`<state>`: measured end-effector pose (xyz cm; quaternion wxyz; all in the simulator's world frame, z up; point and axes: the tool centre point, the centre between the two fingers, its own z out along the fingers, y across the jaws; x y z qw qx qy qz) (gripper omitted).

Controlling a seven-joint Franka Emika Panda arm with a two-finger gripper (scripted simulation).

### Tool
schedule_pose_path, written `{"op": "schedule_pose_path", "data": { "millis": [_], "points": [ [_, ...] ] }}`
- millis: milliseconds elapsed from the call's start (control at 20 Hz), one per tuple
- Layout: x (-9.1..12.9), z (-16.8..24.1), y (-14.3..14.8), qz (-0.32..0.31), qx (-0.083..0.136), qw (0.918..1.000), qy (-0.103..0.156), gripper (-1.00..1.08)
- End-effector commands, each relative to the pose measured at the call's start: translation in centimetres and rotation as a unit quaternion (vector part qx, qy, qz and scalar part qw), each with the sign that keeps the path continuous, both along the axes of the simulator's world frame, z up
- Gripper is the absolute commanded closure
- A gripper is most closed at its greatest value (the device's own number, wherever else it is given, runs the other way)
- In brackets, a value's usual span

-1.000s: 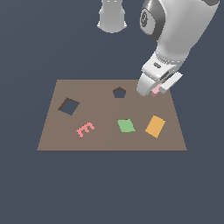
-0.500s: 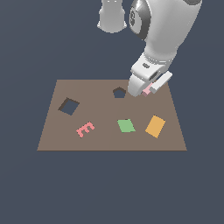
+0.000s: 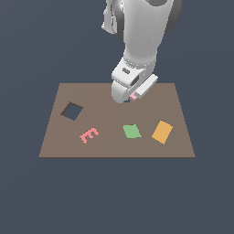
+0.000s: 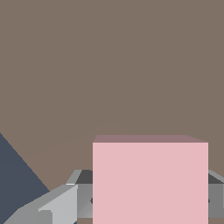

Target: Insert a designated object into the corresponding slot on a board.

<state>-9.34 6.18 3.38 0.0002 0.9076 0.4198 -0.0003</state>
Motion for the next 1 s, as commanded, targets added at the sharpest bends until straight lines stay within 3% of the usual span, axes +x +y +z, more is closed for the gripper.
{"op": "schedule_pose_path", "data": {
  "millis": [0,550,950],
  "points": [
    [0.4,0.1,-2.5,0.015,0.0,0.9999,0.0,1.08],
    [3.2,0.4,-13.6,0.084,0.0,0.9965,0.0,1.08],
    [5.7,0.6,-19.4,0.121,0.0,0.9926,0.0,1.08]
  ]
}}
